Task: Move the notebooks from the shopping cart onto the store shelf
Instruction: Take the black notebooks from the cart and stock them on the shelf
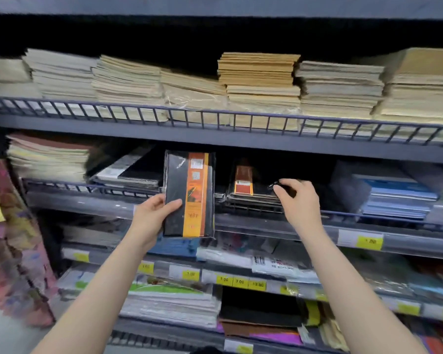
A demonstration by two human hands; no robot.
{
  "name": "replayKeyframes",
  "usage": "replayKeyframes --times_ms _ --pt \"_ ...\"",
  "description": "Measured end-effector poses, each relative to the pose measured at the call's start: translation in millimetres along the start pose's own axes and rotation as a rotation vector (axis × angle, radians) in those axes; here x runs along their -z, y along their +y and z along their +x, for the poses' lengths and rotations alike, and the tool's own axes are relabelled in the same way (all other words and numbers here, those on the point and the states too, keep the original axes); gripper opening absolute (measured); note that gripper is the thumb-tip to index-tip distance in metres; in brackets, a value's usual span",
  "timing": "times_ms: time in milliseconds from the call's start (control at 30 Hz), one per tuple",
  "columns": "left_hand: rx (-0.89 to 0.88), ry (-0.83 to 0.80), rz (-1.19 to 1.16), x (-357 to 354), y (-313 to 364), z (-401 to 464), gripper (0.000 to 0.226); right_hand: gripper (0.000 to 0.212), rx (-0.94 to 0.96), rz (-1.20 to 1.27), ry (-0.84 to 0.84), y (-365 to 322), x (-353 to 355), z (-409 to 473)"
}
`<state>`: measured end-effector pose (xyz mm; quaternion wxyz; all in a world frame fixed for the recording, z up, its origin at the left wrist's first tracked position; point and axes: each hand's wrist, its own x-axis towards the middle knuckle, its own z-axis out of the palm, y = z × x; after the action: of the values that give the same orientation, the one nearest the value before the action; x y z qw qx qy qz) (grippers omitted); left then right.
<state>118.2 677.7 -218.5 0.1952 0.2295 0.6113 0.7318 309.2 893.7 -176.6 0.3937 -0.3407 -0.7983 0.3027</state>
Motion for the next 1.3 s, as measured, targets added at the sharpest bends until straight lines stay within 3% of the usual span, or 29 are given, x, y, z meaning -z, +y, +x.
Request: replayKeyframes --times_ms 233,333,433,567,767,867,1067,1167,1300 --pt "-0.005 -0.044 -0.026 -7.4 -8.4 -17.1 0.004 0.040 0.016 -0.045 0.118 -0.5 4.8 -18.3" --pt "-0.001 -0.121 -0.054 -22.2 -6.3 -29.8 0.004 0.033 0.101 0.103 0.175 -1.2 19.7 -46.3" --pt "0.003 -0.198 -0.102 -49.9 -3.9 -40.7 0.009 0.027 0.125 0.226 -0.055 4.3 28.7 -78.4" --pt "0.037 -0.260 -0.186 -92.6 -4.4 -51.7 0.008 0.038 0.050 0.328 -0.332 14.4 29.7 -103.8" --pt "0.002 -0.275 -0.137 -153.3 -9.8 -63.5 0.015 0.044 -0.105 0.655 -0.187 21.2 48.2 -117.1" --pt "-0.244 -0.266 0.263 -165.9 -10.6 -64.3 0.049 0.039 -0.131 0.692 -0.087 28.8 64.0 -117.3" --pt "-1.055 0.056 0.951 -153.3 10.5 -36.4 0.032 0.033 -0.211 0.664 0.115 62.3 98.5 -103.4" --pt "-1.123 0.001 1.201 -152.5 0.5 -14.5 0.034 0.027 -0.223 0.603 0.160 67.1 102.1 -83.7" --pt "-1.133 0.017 1.270 -153.4 -6.7 -3.8 0.034 0.034 -0.222 0.375 0.207 76.0 89.8 -36.5"
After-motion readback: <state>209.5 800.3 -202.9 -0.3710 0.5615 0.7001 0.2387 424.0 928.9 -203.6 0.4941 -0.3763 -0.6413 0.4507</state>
